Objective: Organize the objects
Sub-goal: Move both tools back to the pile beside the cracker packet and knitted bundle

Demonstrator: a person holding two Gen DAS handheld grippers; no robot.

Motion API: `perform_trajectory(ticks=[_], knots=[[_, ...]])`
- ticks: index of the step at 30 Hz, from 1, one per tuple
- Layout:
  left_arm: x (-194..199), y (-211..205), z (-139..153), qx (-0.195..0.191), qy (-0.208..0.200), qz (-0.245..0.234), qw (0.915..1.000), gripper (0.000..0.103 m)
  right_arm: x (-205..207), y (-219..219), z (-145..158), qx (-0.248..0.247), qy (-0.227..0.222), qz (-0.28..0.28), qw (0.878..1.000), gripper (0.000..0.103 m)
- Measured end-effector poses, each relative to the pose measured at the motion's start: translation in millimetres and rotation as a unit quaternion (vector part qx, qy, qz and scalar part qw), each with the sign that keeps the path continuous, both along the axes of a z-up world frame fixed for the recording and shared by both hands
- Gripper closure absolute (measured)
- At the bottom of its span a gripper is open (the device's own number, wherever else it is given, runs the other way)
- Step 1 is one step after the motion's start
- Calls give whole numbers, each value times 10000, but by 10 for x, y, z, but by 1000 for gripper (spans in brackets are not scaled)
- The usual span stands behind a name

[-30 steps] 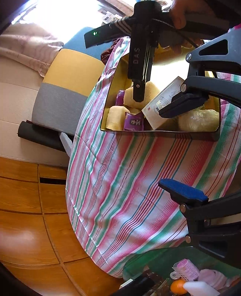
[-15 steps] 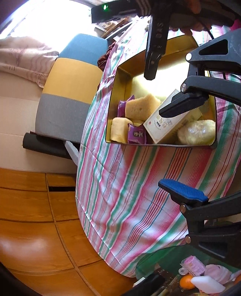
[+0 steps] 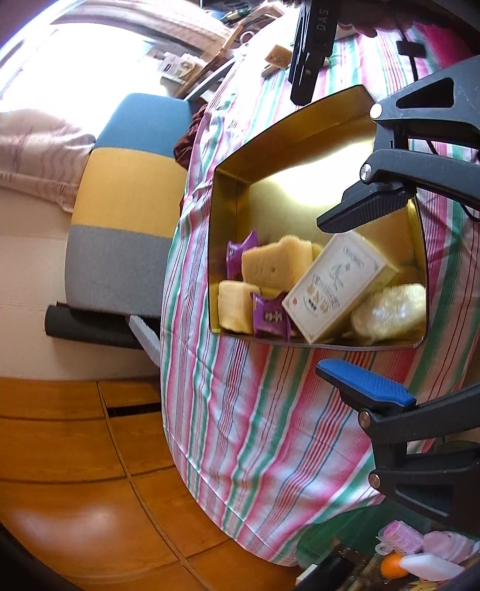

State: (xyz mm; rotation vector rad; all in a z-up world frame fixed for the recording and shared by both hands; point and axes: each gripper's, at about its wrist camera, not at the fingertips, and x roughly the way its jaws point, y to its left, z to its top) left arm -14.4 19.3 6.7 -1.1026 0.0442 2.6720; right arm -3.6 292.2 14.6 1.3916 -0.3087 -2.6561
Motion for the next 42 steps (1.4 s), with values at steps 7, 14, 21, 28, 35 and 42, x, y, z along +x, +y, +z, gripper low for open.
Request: perform_trajectory(ticks=[7, 14, 21, 28, 35, 42], knots=[[38, 295, 40, -94, 67, -387, 9992, 24, 248, 628, -30, 225, -58, -671, 9975, 24], [69, 644, 50, -136, 70, -898, 9958, 17, 639, 1474, -55, 441, -142, -1742, 9836, 24], [57, 1047, 39, -236, -56, -1396, 9899, 17, 1286, 2467, -81, 27, 206, -3827, 9237, 23], [75, 1624, 73, -248, -135, -2057, 9782, 17, 1827, 2976, -240, -1157, 529, -5182, 8457, 23], [13, 2243, 14, -160, -529, -2547, 9654, 17, 1809, 2962, -285, -1482, 608, -5054, 8479, 23], [26, 2808, -82, -371, -692, -2999, 9507, 17, 1859, 3038, -353, -1829, 624, -5081, 8393, 23]])
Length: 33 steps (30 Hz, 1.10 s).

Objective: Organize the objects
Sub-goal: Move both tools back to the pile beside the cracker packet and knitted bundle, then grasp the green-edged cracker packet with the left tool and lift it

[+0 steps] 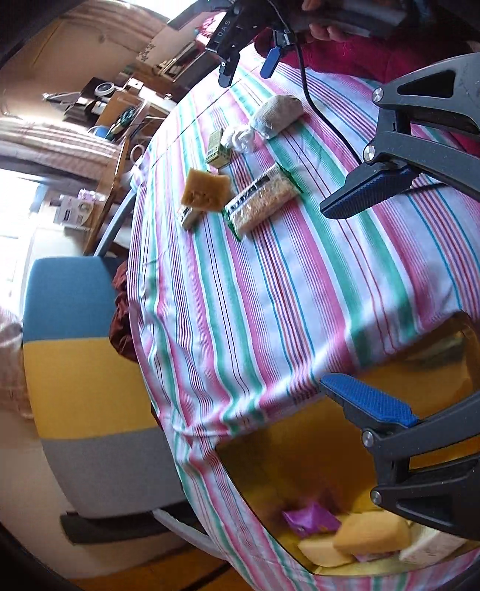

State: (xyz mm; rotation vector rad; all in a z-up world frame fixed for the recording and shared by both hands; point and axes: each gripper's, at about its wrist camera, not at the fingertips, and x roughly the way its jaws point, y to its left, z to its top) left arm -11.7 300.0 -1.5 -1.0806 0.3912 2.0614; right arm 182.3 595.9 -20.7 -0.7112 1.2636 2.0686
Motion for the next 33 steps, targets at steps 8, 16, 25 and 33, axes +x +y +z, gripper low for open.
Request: perform_trajectory(ticks=[8, 16, 25, 33], knots=[[-34, 618, -139, -76, -227, -323, 9992, 17, -17, 21, -42, -189, 86, 131, 9997, 23], [-130, 1202, -442, -203, -627, -363, 9972, 17, -54, 27, -73, -301, 135, 259, 9991, 23], [-357, 1760, -776, -320, -1019, -200, 9941, 32, -93, 59, -113, -360, 77, 306, 9989, 23], [-232, 1554, -820, -252, -425, -535, 9973, 59, -157, 71, -181, -467, -105, 399, 9981, 23]])
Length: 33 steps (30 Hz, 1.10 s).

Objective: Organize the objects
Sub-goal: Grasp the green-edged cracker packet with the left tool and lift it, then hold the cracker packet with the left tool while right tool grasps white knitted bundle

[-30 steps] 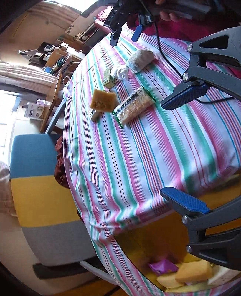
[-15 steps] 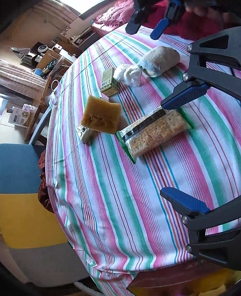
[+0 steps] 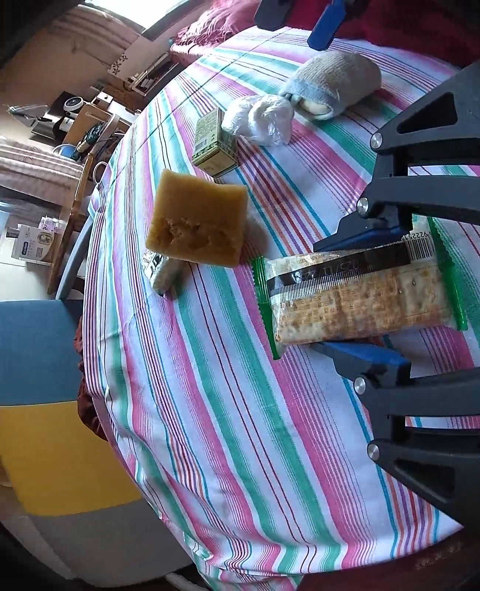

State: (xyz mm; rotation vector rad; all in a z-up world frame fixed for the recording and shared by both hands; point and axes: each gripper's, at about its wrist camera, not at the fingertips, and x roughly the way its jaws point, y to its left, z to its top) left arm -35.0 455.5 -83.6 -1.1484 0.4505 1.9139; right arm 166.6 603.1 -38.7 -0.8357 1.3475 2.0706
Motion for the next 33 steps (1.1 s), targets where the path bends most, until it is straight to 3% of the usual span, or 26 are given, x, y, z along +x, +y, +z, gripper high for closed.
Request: perform_trajectory(ticks=[7, 17, 33], knots=[[87, -168, -2, -34, 87, -44, 9999, 59, -33, -1, -41, 120, -400, -69, 9991, 23], [250, -486, -1, 80, 201, -120, 9997, 59, -232, -82, -138, 380, -1147, 333, 9921, 21], [302, -645, -6, 213, 187, -125, 9995, 59, -271, -90, -215, 443, -1499, 464, 9866, 20]])
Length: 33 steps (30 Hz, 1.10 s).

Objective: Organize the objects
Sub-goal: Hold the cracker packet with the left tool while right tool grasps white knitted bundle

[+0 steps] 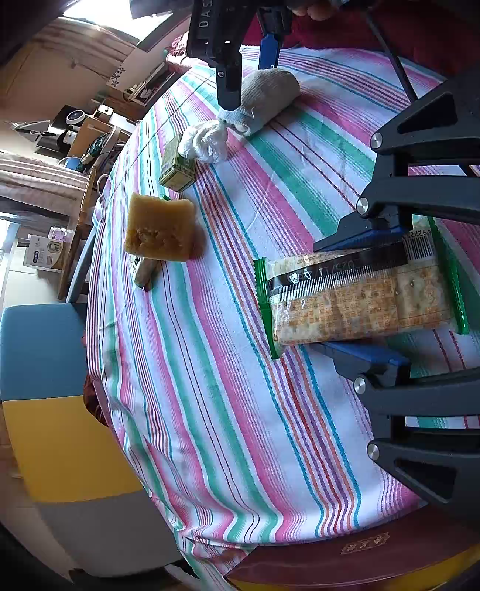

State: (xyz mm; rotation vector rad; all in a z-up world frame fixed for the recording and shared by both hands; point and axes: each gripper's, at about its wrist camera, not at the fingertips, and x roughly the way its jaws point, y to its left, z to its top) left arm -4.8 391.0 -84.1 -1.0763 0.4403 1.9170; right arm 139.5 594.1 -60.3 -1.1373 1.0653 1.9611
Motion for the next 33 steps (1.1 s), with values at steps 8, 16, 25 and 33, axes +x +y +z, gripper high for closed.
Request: perform_trajectory(ticks=[8, 16, 25, 33], knots=[[7, -11, -2, 13, -1, 0, 10000, 58, 14, 30, -23, -16, -60, 21, 10000, 20], [9, -13, 0, 16, 6, 6, 10000, 58, 35, 58, -25, 49, -134, 44, 9999, 20], [28, -12, -2, -6, 85, 29, 10000, 59, 16, 99, -28, 160, -142, 263, 9994, 33], [80, -112, 82, -63, 20, 109, 9999, 61, -60, 85, 89, 591, -397, 630, 9955, 43]])
